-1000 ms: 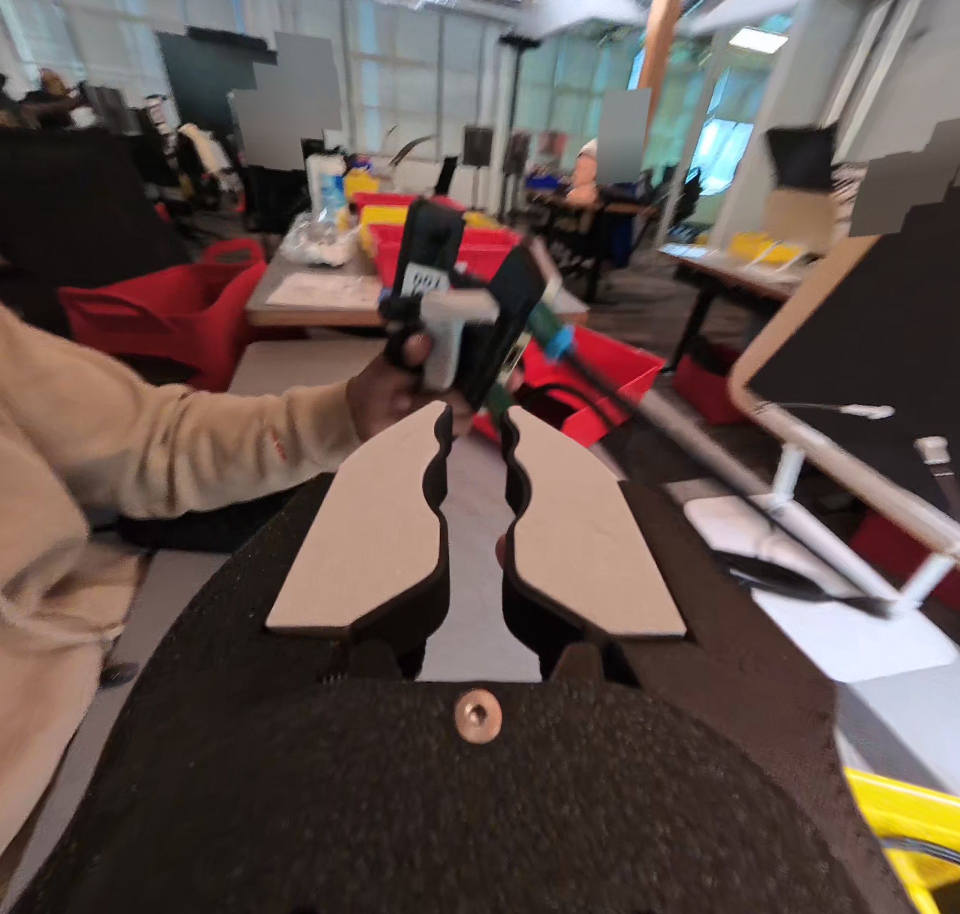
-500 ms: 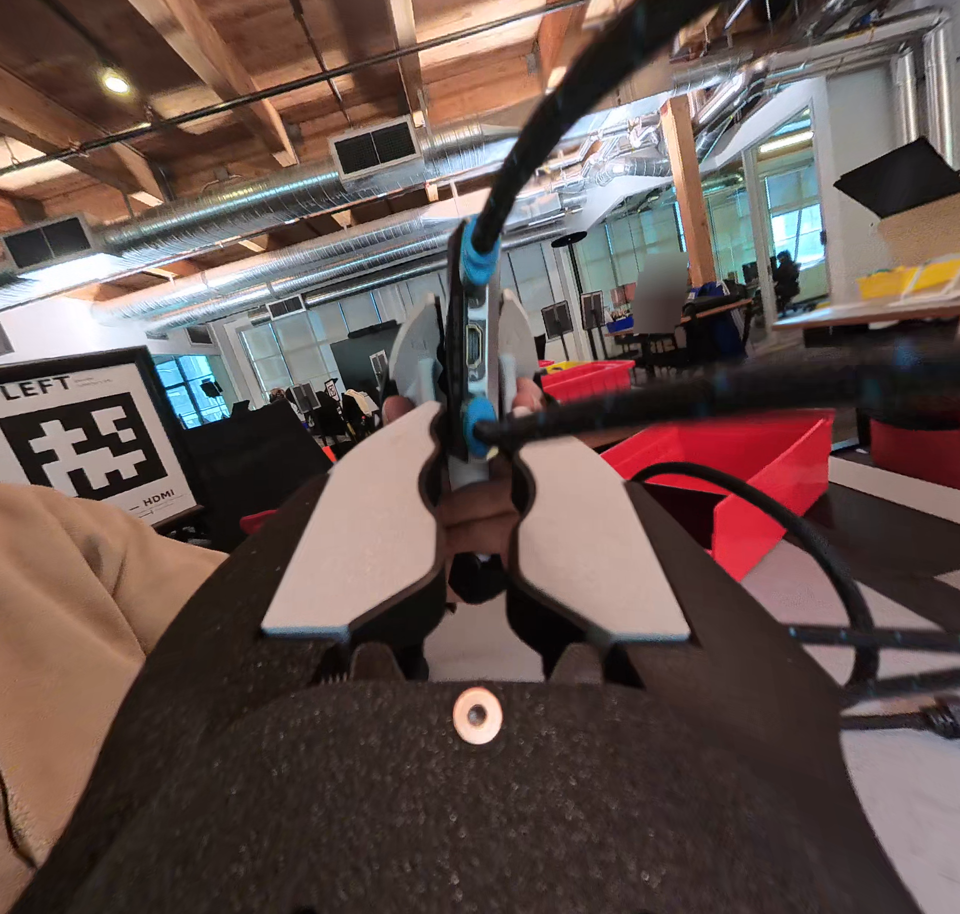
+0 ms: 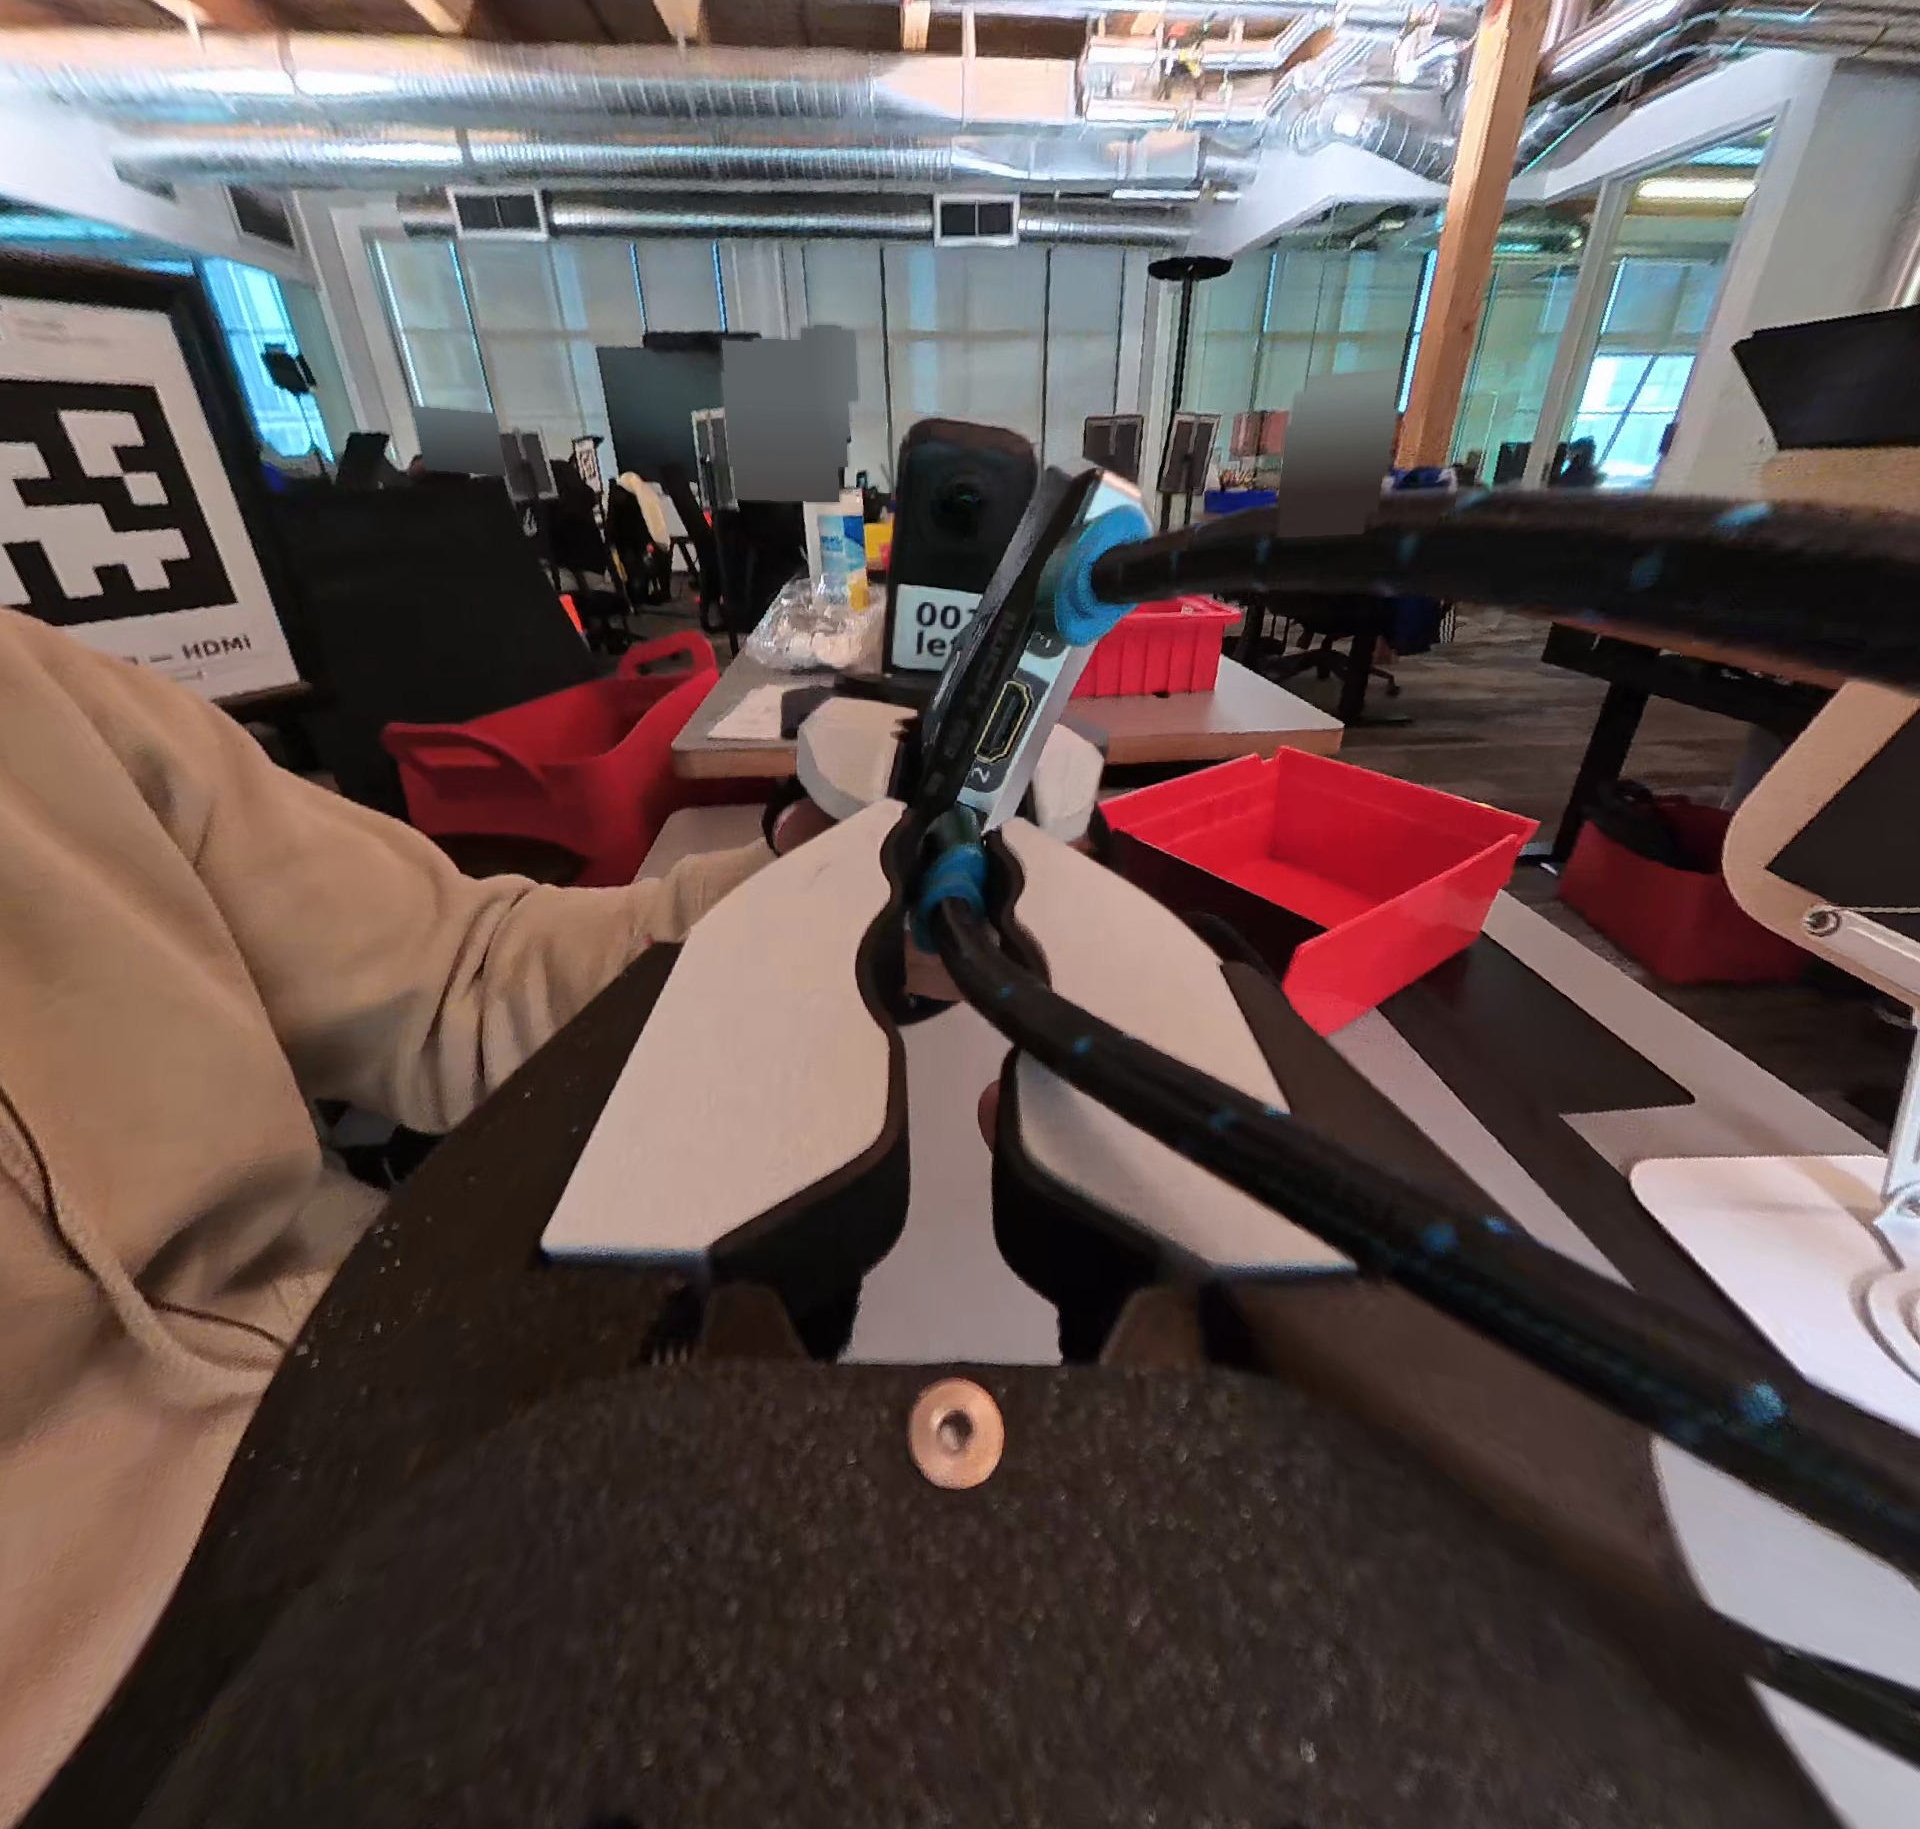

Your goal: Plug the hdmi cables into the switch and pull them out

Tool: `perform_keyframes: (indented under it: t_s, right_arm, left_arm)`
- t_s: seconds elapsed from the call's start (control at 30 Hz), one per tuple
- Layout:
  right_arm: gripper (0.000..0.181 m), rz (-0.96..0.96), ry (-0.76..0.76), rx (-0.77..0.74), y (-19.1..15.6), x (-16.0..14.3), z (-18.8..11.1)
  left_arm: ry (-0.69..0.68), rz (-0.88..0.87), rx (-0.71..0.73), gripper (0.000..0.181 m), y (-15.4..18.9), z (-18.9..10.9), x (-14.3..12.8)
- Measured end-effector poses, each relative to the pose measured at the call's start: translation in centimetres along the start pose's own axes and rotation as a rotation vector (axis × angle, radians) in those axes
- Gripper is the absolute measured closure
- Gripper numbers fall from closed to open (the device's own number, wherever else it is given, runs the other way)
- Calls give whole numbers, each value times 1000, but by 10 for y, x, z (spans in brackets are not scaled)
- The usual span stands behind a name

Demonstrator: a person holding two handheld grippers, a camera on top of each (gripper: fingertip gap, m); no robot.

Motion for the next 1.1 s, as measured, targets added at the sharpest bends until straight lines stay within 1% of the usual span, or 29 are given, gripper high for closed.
perform_keyframes:
  t_s: [0.07,0.27,0.6,0.7,0.97,1.1]
  right_arm:
    - [170,-2,-28,6,0,-2,0]
    - [169,67,-1,13,5,-4,-1]
    - [169,-16,-7,29,-1,-1,-5]
    - [167,-38,-15,43,-3,-1,-5]
    - [170,-31,-32,57,-3,-3,-5]
    - [170,-77,-46,74,-6,-1,-5]
  left_arm:
    - [-10,30,-5,155,0,-1,-2]
    - [18,193,41,158,2,1,-1]
    - [76,211,16,157,6,5,-3]
    - [75,212,9,157,8,5,-4]
    - [63,224,5,157,8,6,-6]
    - [47,244,-18,159,12,6,-4]
Point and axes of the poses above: each gripper's, where its closed fingertips meet, z out along the fingers, x out of its top, y = z × x across the jaws, the point moved 5 cm from there along -z, back along the fingers, and after that the axes turned 7 degrees about y, right-handed, at the moved point
